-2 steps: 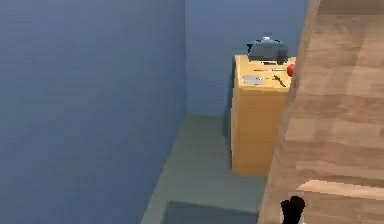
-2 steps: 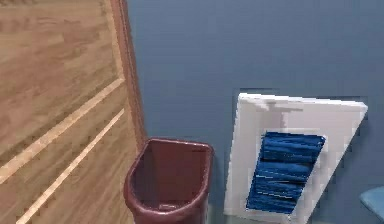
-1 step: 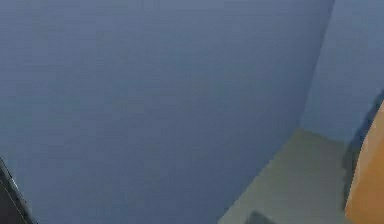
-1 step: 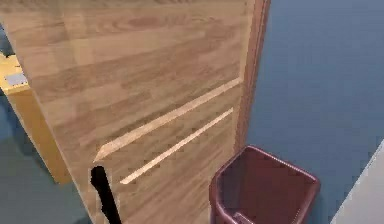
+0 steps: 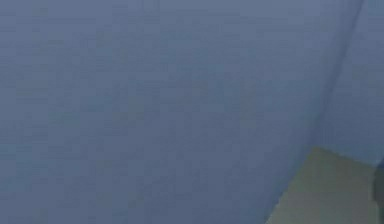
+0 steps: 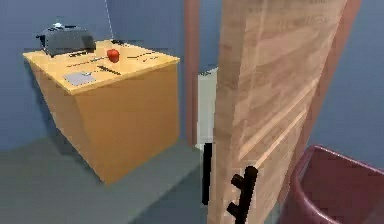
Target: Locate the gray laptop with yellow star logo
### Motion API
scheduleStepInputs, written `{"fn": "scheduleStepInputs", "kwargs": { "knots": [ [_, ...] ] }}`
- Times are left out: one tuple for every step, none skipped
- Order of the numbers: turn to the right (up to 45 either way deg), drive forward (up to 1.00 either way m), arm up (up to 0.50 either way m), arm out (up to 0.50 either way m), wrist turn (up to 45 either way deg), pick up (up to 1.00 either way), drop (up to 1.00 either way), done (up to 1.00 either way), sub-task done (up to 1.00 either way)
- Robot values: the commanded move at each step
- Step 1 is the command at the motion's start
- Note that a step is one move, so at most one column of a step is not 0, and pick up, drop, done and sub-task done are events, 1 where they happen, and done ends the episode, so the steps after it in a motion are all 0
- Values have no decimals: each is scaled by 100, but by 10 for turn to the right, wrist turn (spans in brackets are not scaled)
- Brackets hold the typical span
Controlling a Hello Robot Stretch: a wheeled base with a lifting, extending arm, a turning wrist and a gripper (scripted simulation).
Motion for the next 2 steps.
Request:
{"fn": "scheduleStepInputs", "kwargs": {
  "knots": [
    [450, 0, 0, 0, 0, 0, 0, 0, 0],
    [330, 0, 0, 0, 0, 0, 0, 0, 0]
  ]
}}
